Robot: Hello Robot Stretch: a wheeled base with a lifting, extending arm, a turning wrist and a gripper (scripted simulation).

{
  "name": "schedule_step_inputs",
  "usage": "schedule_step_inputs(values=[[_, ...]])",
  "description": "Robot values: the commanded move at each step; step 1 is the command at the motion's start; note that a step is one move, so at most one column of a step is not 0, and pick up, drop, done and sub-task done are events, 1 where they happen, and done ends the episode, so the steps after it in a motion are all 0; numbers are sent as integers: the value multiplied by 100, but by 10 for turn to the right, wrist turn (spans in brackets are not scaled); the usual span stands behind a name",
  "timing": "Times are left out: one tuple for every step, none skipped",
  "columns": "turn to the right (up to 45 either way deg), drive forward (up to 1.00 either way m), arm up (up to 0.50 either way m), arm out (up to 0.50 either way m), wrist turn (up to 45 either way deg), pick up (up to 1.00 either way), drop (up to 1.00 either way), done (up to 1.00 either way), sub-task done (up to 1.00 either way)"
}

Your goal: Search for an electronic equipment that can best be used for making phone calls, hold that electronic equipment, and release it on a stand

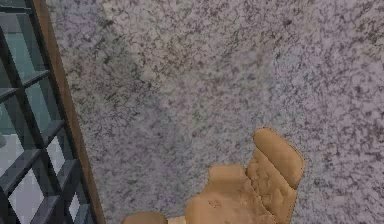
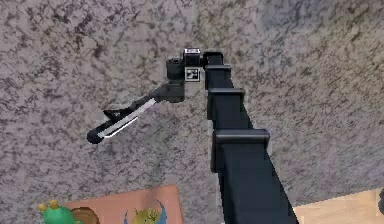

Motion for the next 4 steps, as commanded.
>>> schedule_step_inputs(values=[[0,0,-18,0,0,0,0,0,0],[0,0,-32,0,0,0,0,0,0],[0,0,0,0,0,0,100,0,0],[0,0,10,0,0,0,0,0,0]])
